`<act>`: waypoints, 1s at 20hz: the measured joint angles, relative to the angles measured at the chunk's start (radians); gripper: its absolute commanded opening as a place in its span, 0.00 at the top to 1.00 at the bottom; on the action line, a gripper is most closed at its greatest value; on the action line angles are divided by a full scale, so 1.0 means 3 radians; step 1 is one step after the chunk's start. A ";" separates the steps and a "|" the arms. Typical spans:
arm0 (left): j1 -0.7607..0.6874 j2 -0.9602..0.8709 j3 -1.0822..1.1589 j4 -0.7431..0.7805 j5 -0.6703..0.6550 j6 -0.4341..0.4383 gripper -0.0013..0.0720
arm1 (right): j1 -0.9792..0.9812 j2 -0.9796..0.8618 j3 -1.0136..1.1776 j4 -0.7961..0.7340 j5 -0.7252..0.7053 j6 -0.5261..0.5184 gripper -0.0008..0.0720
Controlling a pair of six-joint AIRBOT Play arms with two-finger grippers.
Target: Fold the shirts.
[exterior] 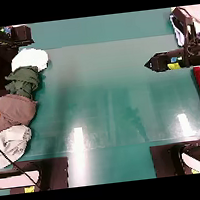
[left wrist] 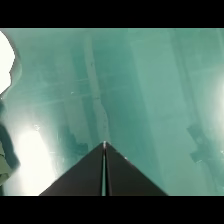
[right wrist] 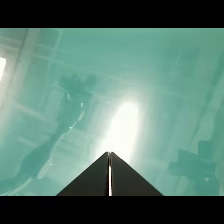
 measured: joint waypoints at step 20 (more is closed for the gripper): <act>0.0000 0.0000 0.0000 -0.0034 0.0251 -0.0019 0.95 | 0.0011 0.0000 0.0001 0.0000 0.0006 0.0023 0.96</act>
